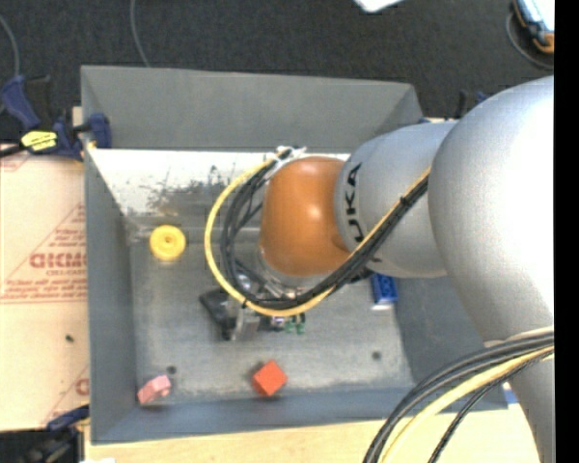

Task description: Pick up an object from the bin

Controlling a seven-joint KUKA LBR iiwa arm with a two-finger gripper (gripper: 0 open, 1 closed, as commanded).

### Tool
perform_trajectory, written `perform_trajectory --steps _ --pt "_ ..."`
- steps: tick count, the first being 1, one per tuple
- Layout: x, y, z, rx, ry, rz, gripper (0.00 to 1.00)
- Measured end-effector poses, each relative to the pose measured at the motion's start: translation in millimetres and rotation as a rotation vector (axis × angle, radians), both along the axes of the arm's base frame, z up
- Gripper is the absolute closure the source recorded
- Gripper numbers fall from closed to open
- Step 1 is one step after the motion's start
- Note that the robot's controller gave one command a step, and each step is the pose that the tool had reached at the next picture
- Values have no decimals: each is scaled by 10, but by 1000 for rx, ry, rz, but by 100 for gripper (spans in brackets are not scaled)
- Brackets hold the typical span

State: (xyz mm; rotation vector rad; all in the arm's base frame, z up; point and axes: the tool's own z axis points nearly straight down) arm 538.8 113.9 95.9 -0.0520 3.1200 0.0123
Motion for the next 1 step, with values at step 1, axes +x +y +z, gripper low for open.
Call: perform_trajectory --steps 1 --pt "-117 84 1098 -2 2 16 100"
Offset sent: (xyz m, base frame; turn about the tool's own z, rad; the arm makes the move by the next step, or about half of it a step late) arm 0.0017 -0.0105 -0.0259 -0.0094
